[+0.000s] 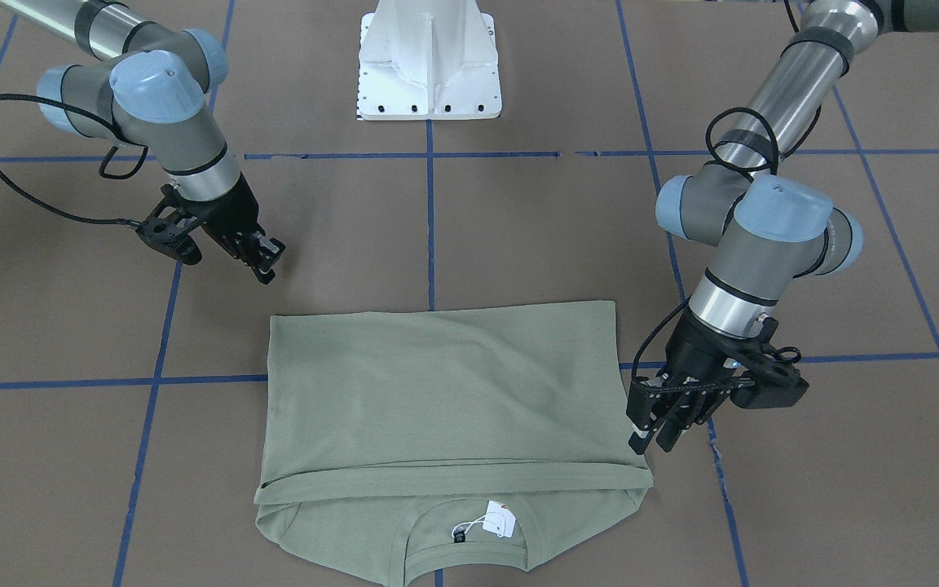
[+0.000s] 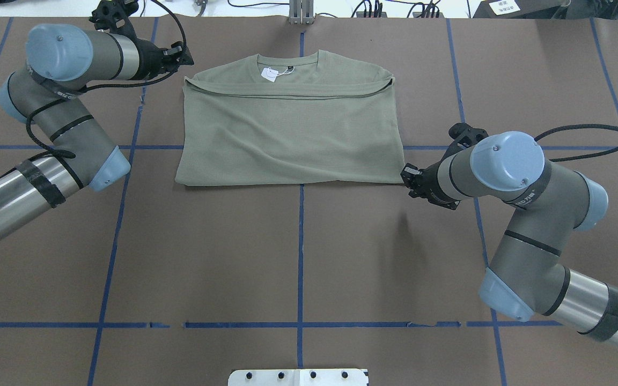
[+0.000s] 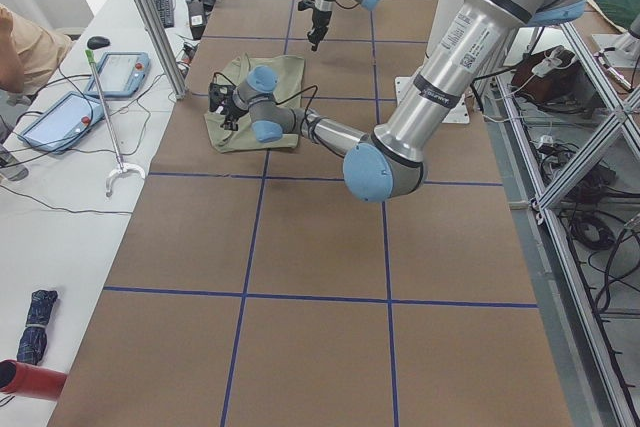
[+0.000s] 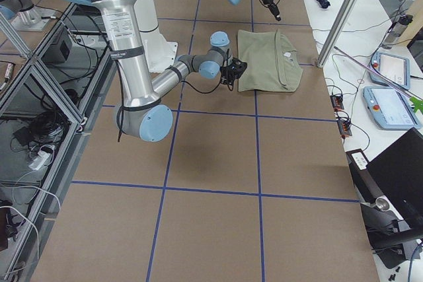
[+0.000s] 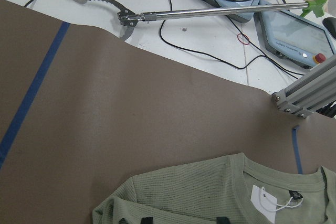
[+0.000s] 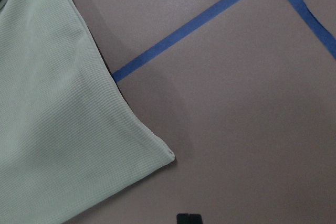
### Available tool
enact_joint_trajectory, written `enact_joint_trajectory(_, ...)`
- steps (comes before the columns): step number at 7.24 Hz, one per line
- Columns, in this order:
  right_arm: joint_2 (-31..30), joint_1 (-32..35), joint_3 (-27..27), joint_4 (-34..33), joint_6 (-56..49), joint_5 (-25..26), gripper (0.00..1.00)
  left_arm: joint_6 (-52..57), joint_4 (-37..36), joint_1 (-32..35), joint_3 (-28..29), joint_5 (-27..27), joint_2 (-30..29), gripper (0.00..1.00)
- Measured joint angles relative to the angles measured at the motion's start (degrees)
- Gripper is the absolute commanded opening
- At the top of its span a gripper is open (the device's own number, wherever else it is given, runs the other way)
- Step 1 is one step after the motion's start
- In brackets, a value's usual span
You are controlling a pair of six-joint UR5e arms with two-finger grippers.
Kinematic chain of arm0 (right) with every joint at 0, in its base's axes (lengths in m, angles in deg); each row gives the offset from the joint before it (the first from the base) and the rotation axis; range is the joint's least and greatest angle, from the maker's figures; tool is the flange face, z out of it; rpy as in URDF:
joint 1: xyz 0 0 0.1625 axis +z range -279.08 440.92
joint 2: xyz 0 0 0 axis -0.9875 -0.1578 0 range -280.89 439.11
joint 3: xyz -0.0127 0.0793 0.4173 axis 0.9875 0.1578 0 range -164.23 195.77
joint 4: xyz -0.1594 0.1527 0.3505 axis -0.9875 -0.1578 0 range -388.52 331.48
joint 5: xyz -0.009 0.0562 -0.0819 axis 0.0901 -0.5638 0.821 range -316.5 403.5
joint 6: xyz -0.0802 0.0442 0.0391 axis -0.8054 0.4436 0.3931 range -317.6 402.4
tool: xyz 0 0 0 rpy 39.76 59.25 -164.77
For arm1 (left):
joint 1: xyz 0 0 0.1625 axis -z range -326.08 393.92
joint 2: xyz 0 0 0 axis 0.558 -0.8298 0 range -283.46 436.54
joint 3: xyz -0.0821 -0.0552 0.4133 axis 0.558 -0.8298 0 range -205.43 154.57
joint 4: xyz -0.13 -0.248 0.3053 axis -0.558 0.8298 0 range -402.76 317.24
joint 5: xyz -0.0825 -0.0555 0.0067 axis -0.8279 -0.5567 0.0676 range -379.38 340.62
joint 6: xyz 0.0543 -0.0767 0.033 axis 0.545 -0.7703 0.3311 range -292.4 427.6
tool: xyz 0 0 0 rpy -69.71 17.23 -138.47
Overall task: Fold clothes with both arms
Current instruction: 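Grasp the shirt's side edge with the right gripper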
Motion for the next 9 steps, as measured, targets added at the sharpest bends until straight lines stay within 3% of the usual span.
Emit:
enact_joint_trajectory(1,1.1,0.0,1.7,0.0,0.1,0.8,0.86,-0.9,0.0,0.0,-0.8,0.0,0.8,0.50)
enact_joint_trajectory(4,5.7,0.0,8.9,0.4,-0.3,4.3,0.86,-1.0,-0.1,-0.1,-1.3,0.0,1.4,0.50)
enact_joint_trajectory(7,6.9,-0.2,12.0,0.7,-0.5,5.4,0.85,-0.9,-0.1,-0.2,-1.3,-0.1,1.5,0.50)
enact_joint_trajectory(8,7.0,-0.2,12.3,0.8,-0.5,5.4,0.75,-0.9,-0.1,-0.2,-1.3,-0.1,1.5,0.50)
enact_joint_trajectory(9,7.2,-0.3,12.6,0.7,-0.5,5.5,0.29,-0.9,-0.1,-0.2,-1.2,-0.1,1.5,0.50)
